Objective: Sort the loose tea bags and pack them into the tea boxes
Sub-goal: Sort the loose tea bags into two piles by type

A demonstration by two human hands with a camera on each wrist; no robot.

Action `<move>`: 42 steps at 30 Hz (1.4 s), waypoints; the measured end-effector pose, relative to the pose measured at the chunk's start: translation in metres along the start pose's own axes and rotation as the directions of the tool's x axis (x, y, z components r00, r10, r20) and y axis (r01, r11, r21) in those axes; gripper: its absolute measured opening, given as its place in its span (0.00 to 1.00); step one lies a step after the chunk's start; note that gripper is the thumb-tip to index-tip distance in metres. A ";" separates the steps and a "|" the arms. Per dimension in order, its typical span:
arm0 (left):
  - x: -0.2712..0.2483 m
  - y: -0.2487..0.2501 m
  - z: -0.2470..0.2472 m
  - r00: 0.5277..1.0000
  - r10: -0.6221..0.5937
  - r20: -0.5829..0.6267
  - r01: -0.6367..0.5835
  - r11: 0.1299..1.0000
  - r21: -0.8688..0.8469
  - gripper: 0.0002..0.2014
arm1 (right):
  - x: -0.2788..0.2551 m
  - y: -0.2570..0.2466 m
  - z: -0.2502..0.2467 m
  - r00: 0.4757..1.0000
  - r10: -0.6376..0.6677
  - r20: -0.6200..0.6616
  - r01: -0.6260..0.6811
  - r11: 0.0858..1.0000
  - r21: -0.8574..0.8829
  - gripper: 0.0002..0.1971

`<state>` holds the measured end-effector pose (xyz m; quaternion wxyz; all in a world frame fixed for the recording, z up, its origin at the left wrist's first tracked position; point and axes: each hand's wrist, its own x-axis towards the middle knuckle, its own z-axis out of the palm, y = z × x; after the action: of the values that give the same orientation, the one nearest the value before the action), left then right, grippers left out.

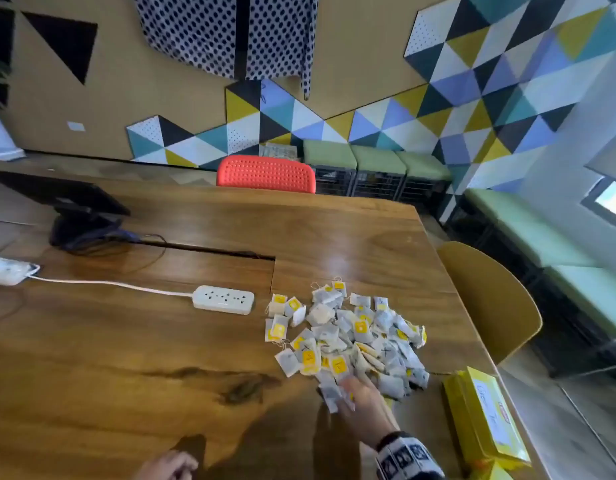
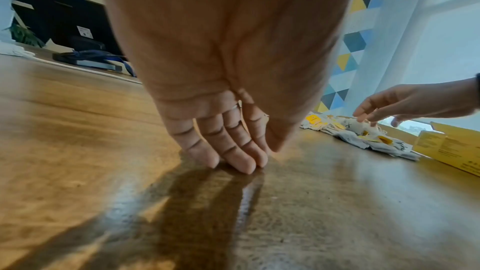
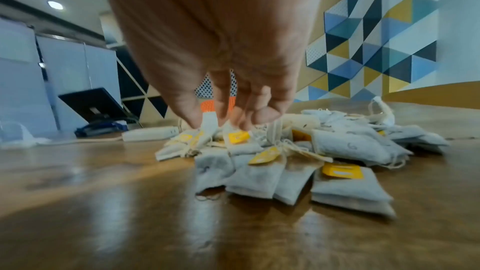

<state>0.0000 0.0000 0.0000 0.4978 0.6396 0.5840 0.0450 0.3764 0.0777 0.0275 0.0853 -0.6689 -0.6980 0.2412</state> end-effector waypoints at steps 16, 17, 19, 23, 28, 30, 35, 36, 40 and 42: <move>0.002 0.008 0.001 0.996 -0.008 -0.091 0.030 0.970 0.243 0.02 | 0.036 -0.014 0.000 0.985 0.173 0.003 -0.172 0.979 0.112 0.04; 0.002 0.007 0.002 0.997 -0.009 -0.079 0.028 0.971 0.237 0.02 | 0.031 -0.013 -0.001 0.980 0.199 -0.025 -0.190 0.963 0.193 0.04; 0.004 0.006 0.003 0.998 0.000 -0.065 0.016 0.972 0.235 0.01 | 0.018 -0.015 -0.001 0.967 0.255 -0.027 -0.221 0.880 0.421 0.02; 0.005 0.008 0.002 0.997 -0.010 -0.083 0.028 0.973 0.231 0.04 | -0.003 -0.024 0.011 0.914 0.335 0.228 -0.372 0.471 0.800 0.06; 0.014 0.030 0.000 0.998 -0.029 -0.055 0.039 0.981 0.188 0.06 | -0.019 -0.043 0.022 0.850 0.264 0.457 -0.504 0.149 0.851 0.06; 0.025 0.047 0.003 0.999 0.016 -0.041 -0.010 0.989 0.148 0.06 | -0.021 -0.048 0.026 0.846 0.228 0.482 -0.518 0.140 0.844 0.05; 0.044 0.098 0.014 0.982 0.183 -0.035 -0.183 0.983 0.021 0.15 | -0.020 -0.071 0.030 0.842 0.182 0.508 -0.536 0.176 0.826 0.09; 0.046 0.105 0.017 0.980 0.196 -0.033 -0.197 0.980 -0.024 0.17 | -0.021 -0.074 0.031 0.841 0.176 0.511 -0.539 0.210 0.815 0.07; 0.054 0.112 0.025 0.965 0.225 -0.131 -0.236 0.969 -0.074 0.16 | -0.024 -0.076 0.033 0.843 0.116 0.525 -0.537 0.253 0.805 0.09; 0.056 0.109 0.026 0.965 0.200 -0.169 -0.220 0.970 -0.106 0.12 | -0.027 -0.074 0.033 0.858 0.121 0.499 -0.511 0.298 0.807 0.10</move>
<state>0.1108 0.0484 0.0331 0.4815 0.6602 0.5463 0.1840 0.2982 0.0450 0.0372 0.2695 -0.5764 -0.2949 0.7129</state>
